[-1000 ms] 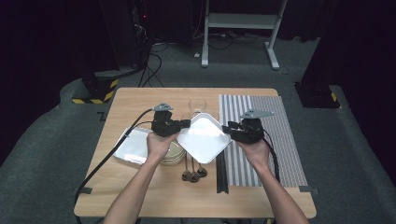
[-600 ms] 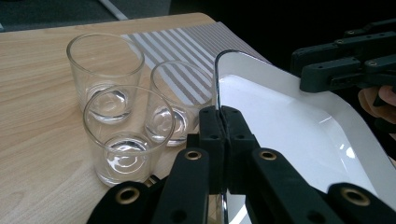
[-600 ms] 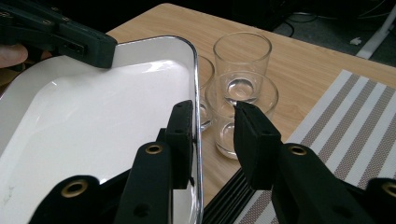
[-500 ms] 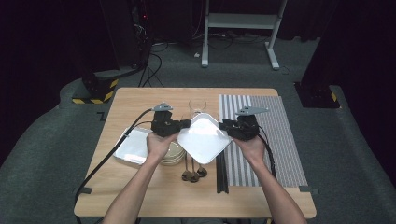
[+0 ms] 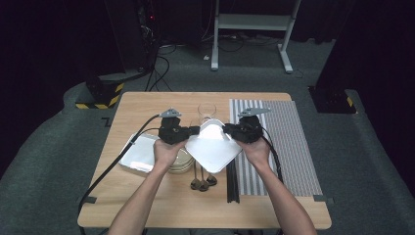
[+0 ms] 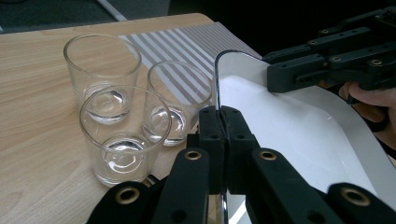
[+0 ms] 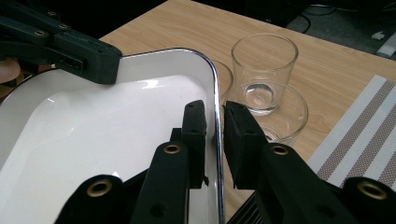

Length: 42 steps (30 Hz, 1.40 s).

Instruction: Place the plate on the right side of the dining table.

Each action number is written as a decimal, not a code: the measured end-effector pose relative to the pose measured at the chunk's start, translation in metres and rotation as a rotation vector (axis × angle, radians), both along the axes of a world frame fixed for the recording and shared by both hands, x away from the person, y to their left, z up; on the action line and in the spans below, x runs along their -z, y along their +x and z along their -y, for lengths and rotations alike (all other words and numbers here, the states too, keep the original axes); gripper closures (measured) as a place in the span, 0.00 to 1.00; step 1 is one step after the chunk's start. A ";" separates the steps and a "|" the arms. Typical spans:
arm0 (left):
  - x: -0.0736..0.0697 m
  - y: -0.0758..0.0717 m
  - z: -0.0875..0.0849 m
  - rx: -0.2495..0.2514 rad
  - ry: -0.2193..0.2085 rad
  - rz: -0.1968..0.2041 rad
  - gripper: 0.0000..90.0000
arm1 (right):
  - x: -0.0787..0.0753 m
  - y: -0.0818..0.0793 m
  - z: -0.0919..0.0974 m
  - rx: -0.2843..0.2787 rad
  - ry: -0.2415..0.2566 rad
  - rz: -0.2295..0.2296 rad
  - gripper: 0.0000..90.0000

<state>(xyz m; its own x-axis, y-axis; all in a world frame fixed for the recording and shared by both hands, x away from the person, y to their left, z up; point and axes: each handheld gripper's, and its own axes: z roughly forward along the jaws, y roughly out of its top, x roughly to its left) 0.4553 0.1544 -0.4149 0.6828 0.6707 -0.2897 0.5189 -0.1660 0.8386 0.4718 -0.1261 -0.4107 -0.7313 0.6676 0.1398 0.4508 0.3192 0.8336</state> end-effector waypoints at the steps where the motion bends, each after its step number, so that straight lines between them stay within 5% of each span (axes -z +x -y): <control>1: 0.000 0.000 0.000 0.001 -0.002 0.001 0.98 | 0.000 0.000 0.000 -0.004 0.005 0.000 0.88; 36: 0.003 -0.001 0.001 0.030 0.031 0.026 0.97 | -0.003 0.003 0.001 -0.013 0.056 -0.011 0.98; 42: 0.003 -0.002 0.000 0.020 0.050 0.036 0.90 | -0.004 0.002 -0.001 -0.010 0.045 -0.010 0.98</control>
